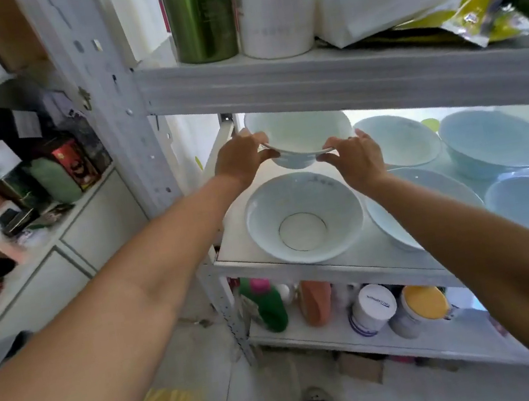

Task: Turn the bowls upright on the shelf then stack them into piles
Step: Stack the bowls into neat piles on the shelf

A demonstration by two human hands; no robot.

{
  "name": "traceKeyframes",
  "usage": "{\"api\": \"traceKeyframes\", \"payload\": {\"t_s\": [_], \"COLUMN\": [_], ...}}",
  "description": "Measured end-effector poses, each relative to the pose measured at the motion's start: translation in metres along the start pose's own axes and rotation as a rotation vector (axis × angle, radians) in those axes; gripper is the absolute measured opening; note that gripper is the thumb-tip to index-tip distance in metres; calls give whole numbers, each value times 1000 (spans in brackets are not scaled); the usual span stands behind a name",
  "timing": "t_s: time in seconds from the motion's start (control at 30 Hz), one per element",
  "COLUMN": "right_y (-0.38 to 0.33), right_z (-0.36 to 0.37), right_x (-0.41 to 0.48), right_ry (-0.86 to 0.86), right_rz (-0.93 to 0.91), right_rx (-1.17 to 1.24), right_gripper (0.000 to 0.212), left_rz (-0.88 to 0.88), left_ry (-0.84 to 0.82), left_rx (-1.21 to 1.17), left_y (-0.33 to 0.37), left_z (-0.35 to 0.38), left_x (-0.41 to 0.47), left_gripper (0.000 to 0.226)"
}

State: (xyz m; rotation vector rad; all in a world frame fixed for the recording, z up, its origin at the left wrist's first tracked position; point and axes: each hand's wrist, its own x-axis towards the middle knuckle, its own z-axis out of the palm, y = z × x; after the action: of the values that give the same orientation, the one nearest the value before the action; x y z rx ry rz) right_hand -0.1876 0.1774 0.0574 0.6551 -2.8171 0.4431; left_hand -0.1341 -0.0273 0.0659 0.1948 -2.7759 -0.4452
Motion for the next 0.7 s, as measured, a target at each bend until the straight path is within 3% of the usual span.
{"api": "traceKeyframes", "payload": {"t_s": [0.37,0.7], "right_y": [-17,-24], "right_z": [2,25], "right_x": [-106,-146], "right_ry": [-39,-116], "right_rz": [23,13], "right_rx": [-112,-173], "right_gripper": [30,31], "left_rz": [100,99], "left_ry": [-53,-192], "left_rx": [-47,69], "left_y": [1,-10], "left_z": [5,11], "left_x": [-99,-146], "left_gripper": [40,48]}}
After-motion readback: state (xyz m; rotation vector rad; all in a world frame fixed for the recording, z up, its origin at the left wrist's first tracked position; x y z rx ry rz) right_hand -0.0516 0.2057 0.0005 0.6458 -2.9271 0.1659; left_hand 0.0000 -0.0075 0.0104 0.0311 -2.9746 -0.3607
